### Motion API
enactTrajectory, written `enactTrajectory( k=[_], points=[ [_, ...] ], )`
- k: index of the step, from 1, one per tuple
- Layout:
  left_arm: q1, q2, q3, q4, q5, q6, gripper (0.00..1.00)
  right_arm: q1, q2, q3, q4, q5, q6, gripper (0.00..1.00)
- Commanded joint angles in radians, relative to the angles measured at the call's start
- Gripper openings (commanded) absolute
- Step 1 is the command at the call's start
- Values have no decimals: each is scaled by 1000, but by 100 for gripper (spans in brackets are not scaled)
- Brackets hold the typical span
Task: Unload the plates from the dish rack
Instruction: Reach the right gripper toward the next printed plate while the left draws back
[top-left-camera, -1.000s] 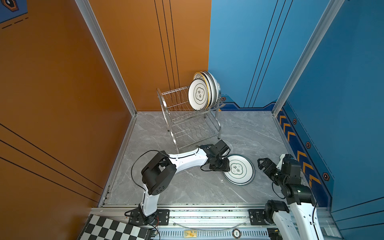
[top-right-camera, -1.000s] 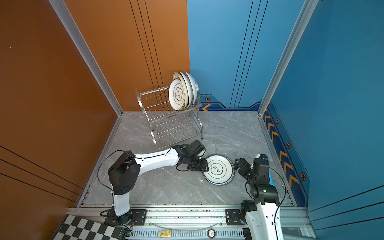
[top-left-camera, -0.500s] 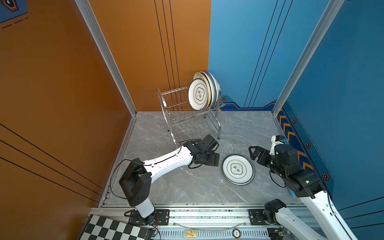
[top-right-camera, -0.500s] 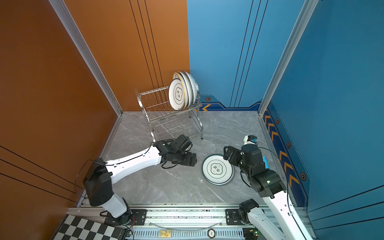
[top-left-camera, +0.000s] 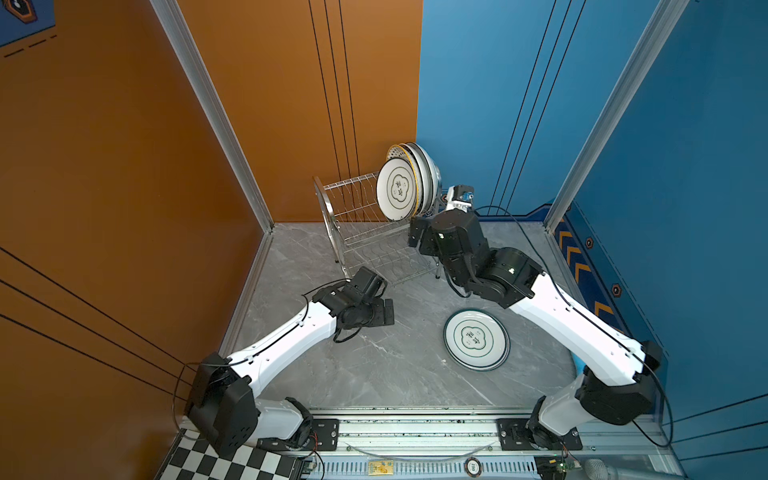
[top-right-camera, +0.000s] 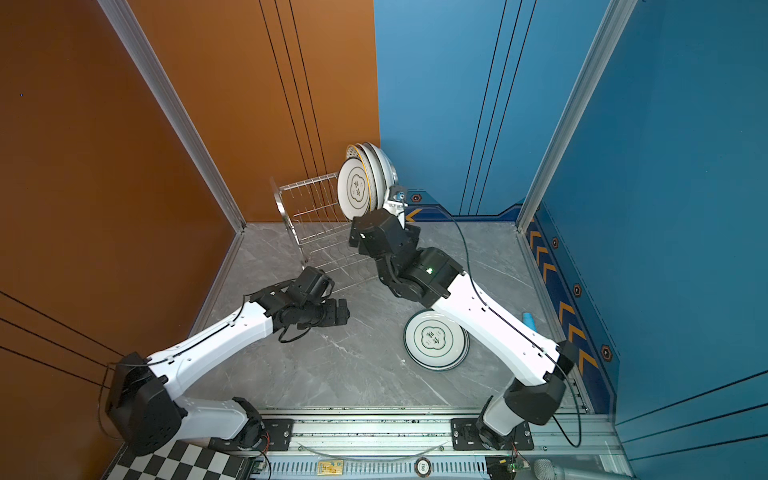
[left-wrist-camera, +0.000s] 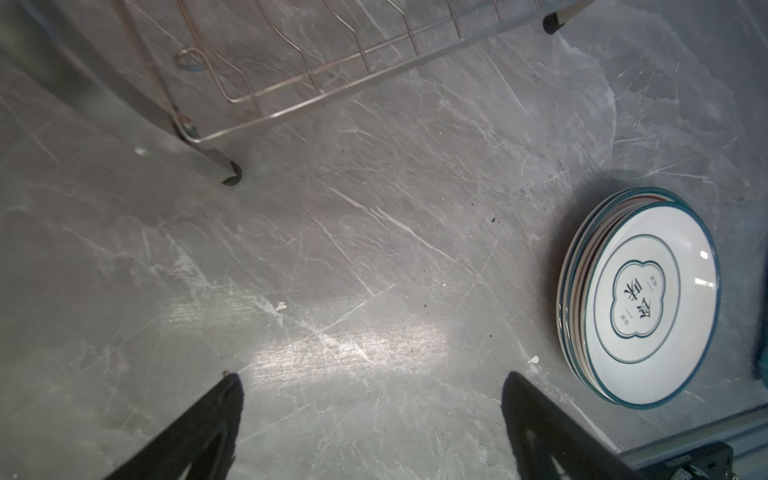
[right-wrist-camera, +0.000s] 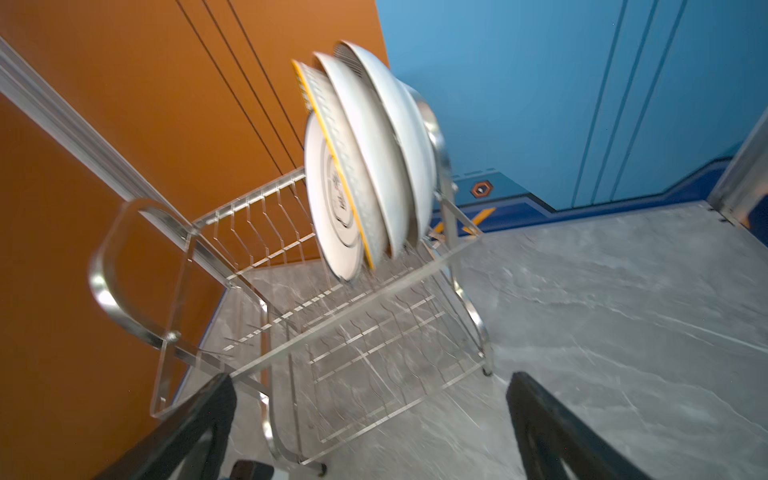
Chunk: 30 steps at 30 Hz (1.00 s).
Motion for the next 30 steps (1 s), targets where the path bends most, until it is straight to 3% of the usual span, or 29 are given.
enactTrajectory(
  k=[1, 6, 10, 14, 26, 30],
  points=[
    [44, -63, -52, -26, 1, 5, 98, 13, 102, 171, 3, 51, -40, 100],
    [86, -103, -83, -25, 23, 15, 98, 12, 257, 349, 20, 27, -58, 100],
    [97, -125, -91, -25, 38, 19, 98, 22, 377, 488, 86, 6, -257, 100],
    [109, -140, -95, -25, 40, 23, 98, 35, 428, 496, 181, 119, -425, 100],
    [141, -131, -104, -16, 61, 16, 98, -51, 536, 509, 163, -76, -364, 100],
    [141, -134, -102, -17, 62, 18, 98, -78, 571, 537, 167, -84, -342, 100]
  ],
)
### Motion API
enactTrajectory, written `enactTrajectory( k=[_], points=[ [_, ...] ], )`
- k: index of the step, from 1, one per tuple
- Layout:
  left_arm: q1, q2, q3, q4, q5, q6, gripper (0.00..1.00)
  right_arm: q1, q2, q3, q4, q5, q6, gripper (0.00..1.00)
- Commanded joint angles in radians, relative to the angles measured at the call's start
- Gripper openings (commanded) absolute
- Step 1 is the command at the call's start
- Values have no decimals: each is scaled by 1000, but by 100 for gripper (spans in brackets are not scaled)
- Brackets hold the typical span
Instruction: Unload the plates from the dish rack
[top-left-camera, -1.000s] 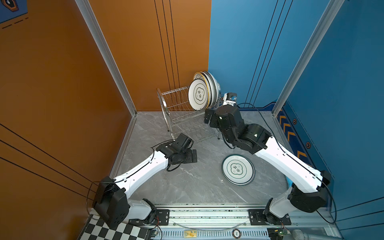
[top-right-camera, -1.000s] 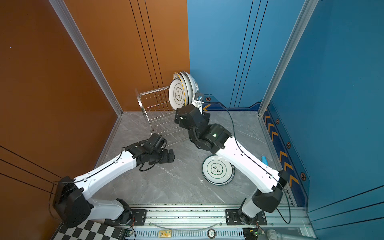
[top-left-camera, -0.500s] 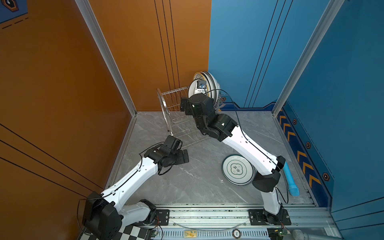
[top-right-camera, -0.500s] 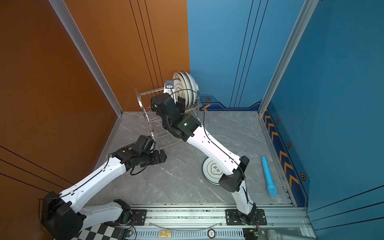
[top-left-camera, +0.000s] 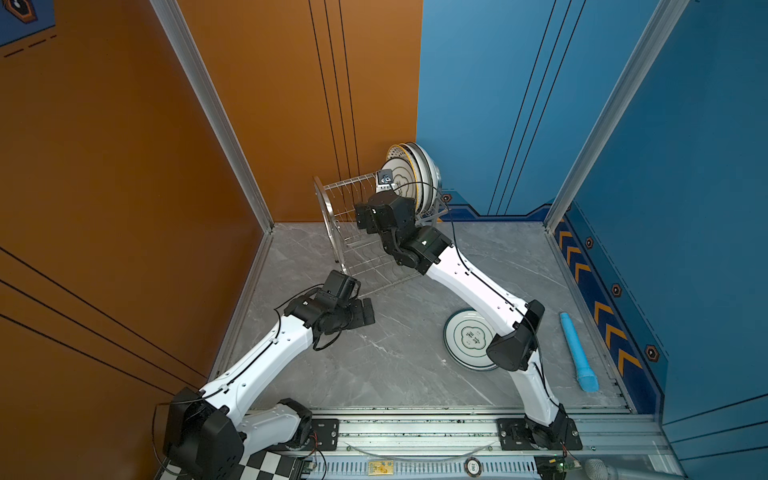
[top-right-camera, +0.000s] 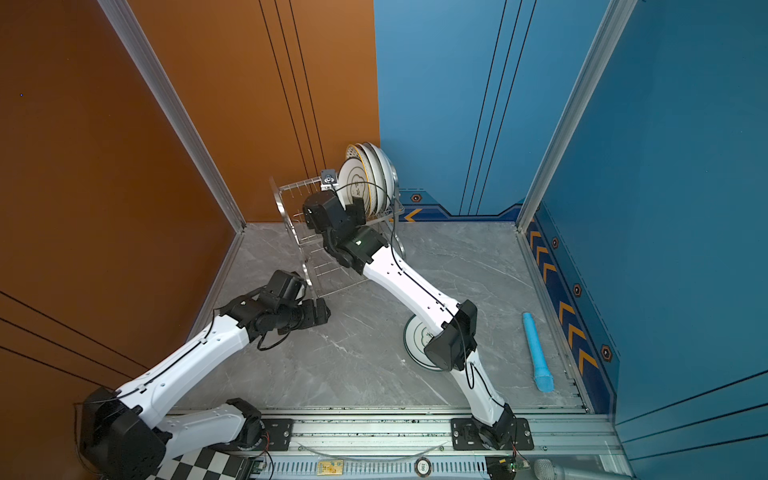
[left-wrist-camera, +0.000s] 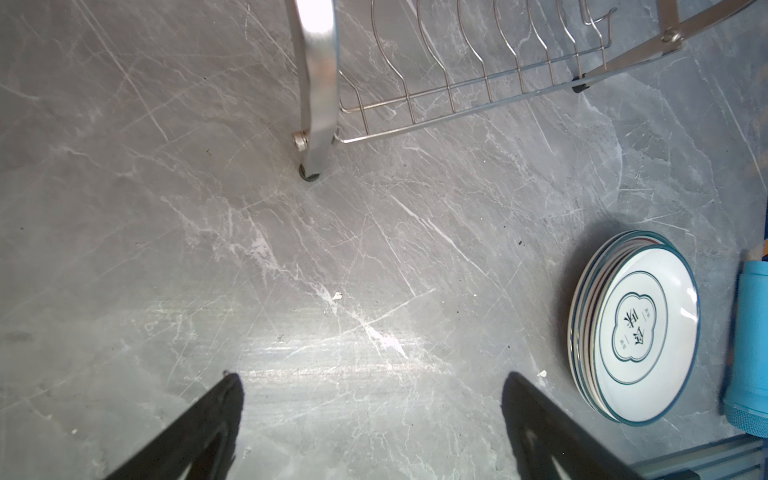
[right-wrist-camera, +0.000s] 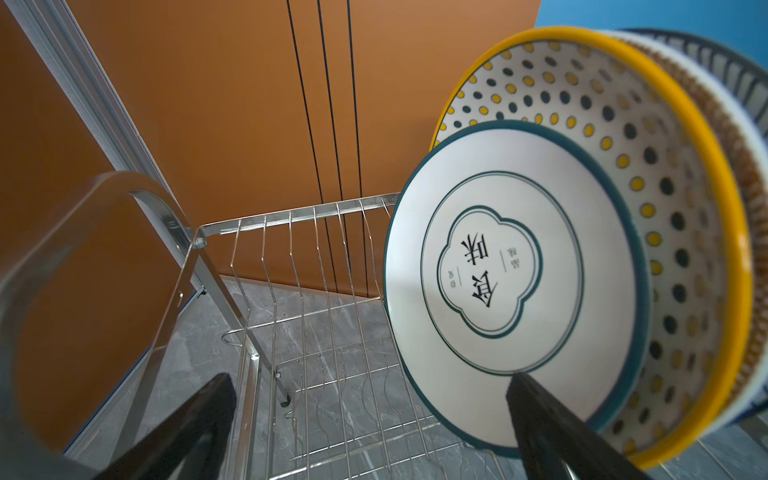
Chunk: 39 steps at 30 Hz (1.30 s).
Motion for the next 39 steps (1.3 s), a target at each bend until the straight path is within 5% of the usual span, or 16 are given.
enactTrajectory(
  k=[1, 10, 17, 22, 29, 39],
  points=[
    [9, -5, -5, -11, 18, 13, 98, -13, 27, 52, 20, -11, 7, 100],
    [24, -1, 1, -9, 29, 17, 98, 11, 34, 61, 0, 185, 20, 100],
    [33, -27, 53, -13, 53, 66, 98, 23, -1, 62, -9, 141, 20, 100],
    [-38, -85, 200, -38, -40, 150, 98, 28, -75, 25, -63, 95, 71, 100],
    [-223, -106, 361, 20, -297, 368, 98, 17, -279, -163, -54, 9, 117, 100],
    [-214, 63, 533, 261, -270, 608, 98, -122, -609, -498, -16, -102, 195, 100]
  ],
)
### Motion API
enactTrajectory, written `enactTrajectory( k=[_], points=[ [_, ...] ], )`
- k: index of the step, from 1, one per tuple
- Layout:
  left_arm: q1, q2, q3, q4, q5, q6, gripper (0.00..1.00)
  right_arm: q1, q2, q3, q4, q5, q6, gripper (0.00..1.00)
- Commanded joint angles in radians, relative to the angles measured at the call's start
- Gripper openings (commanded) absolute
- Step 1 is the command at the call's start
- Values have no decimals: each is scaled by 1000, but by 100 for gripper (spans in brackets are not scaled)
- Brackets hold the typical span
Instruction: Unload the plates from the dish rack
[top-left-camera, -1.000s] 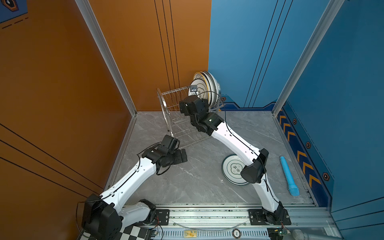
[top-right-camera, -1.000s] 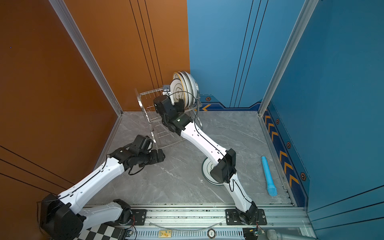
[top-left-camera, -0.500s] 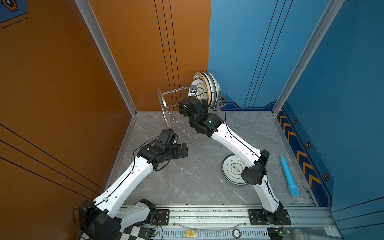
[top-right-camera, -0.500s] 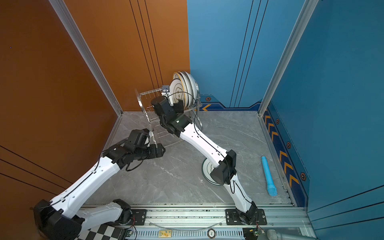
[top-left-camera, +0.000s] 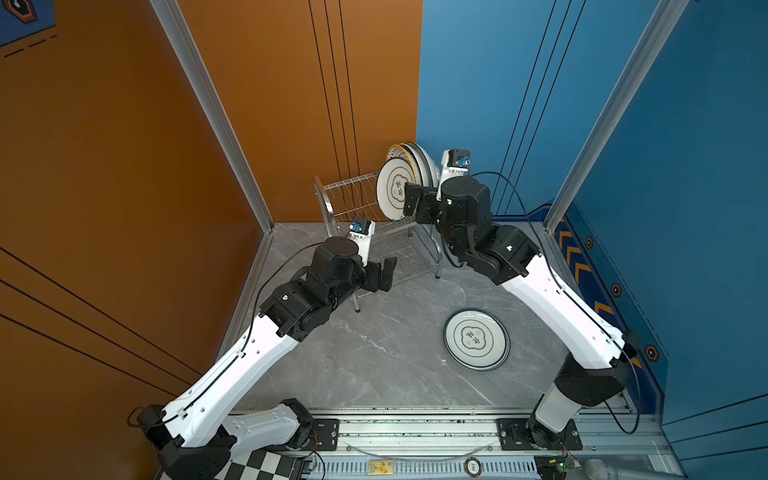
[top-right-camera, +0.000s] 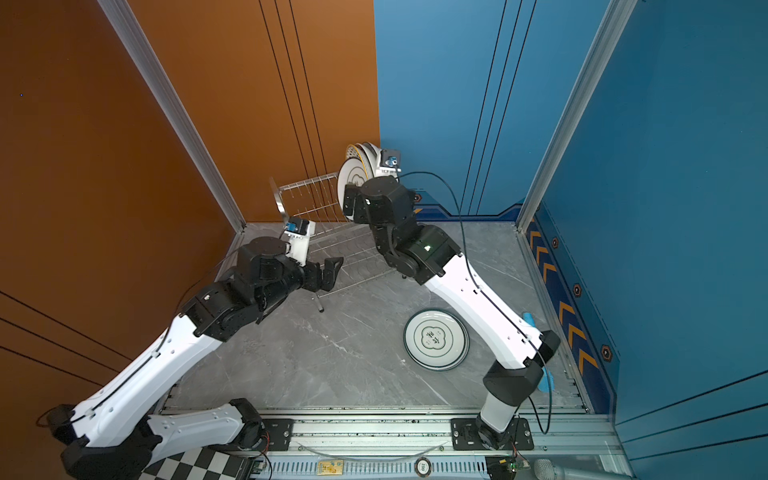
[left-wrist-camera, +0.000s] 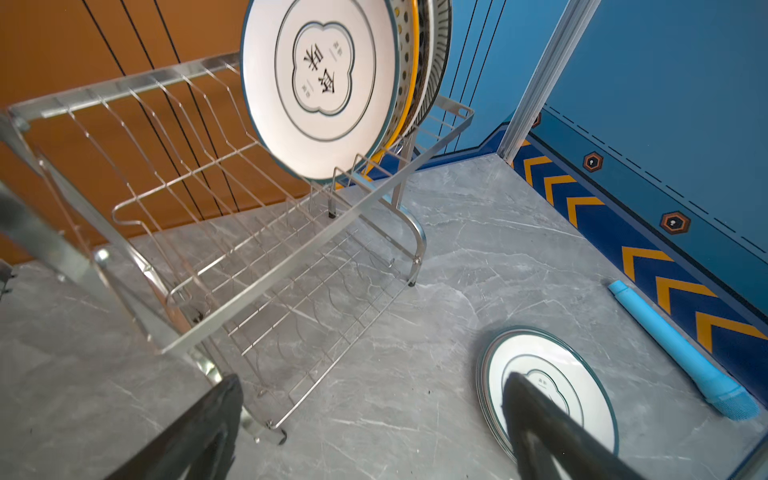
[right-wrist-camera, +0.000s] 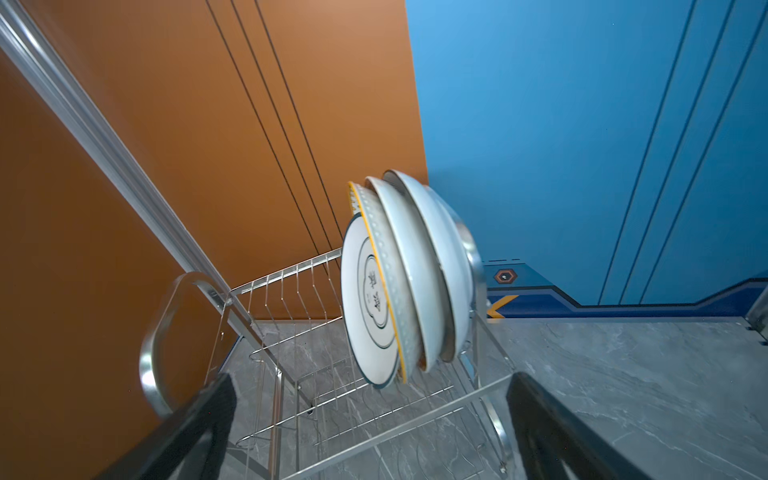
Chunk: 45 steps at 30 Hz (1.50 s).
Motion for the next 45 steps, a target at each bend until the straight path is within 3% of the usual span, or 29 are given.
enactTrajectory(
  k=[1, 9, 14, 23, 31, 33, 45],
  points=[
    [15, 81, 95, 95, -1, 134, 98, -79, -101, -128, 17, -65, 58, 100],
    [161, 329, 327, 69, 153, 176, 99, -323, -359, -442, 30, -218, 113, 100],
    [192, 437, 426, 61, 232, 206, 95, -446, -449, -542, 33, -311, 135, 100],
    [199, 532, 523, 30, 228, 237, 91, -624, -521, -645, 49, -453, 172, 100],
    [199, 583, 566, -5, 208, 259, 87, -714, -552, -716, 92, -541, 193, 100],
    [200, 593, 571, -15, 207, 266, 82, -728, -556, -728, 99, -557, 198, 100],
    [195, 644, 593, -7, 150, 275, 81, -787, -578, -767, 125, -612, 211, 100]
  ],
)
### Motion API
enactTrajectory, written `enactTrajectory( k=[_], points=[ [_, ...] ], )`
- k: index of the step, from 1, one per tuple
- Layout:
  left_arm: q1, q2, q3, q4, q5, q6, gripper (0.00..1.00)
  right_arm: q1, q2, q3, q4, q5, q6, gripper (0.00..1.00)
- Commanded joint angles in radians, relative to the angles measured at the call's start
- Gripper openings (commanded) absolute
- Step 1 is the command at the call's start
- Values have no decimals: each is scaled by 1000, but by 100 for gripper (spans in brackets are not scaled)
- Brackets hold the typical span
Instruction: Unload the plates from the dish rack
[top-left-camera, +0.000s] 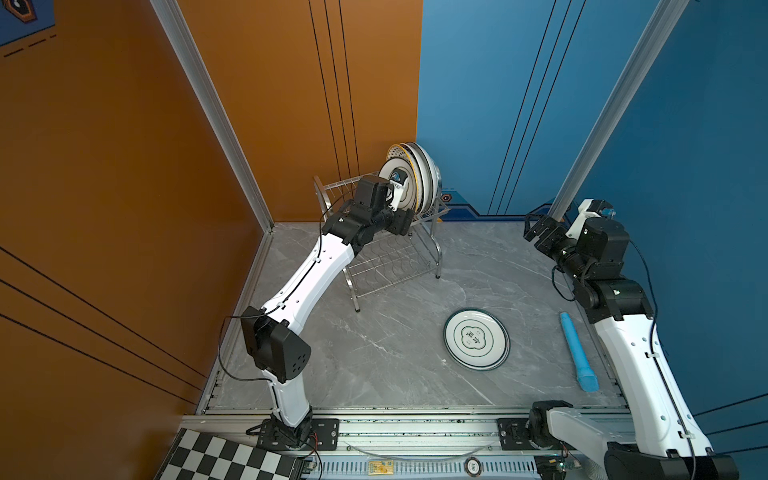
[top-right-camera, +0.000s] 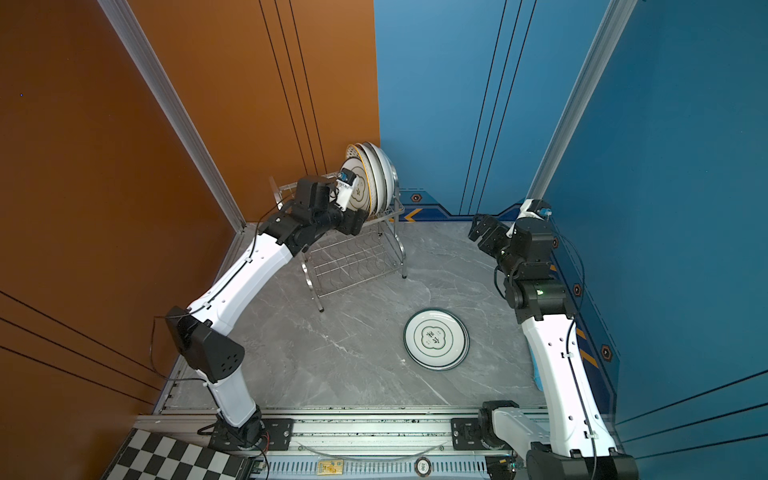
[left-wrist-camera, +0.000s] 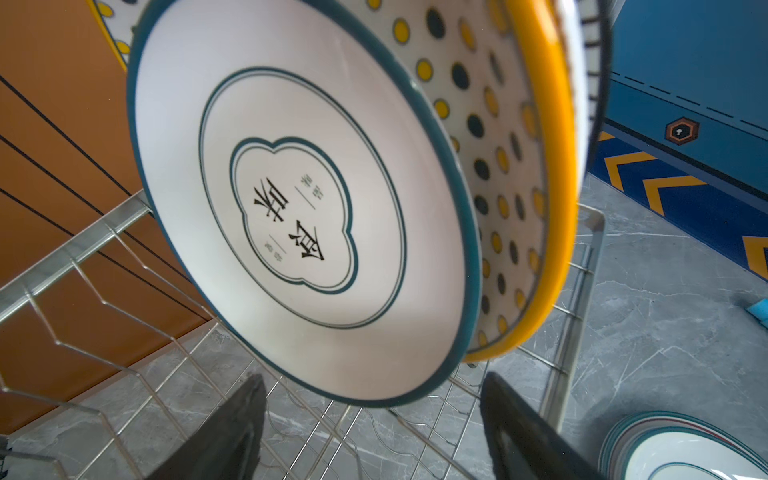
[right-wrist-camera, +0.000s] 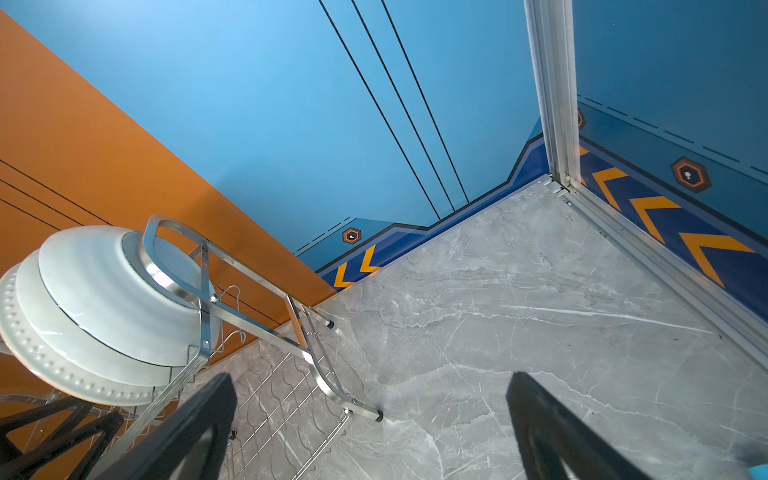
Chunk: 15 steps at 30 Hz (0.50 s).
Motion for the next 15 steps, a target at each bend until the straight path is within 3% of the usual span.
enactTrajectory(
  k=[1, 15],
  points=[
    [4, 25, 25, -8, -53, 13, 81, -14, -20, -13, 31, -37, 13, 100],
    [-5, 69, 33, 37, -114, 19, 79, -30, -45, -25, 34, -53, 8, 100]
  ],
)
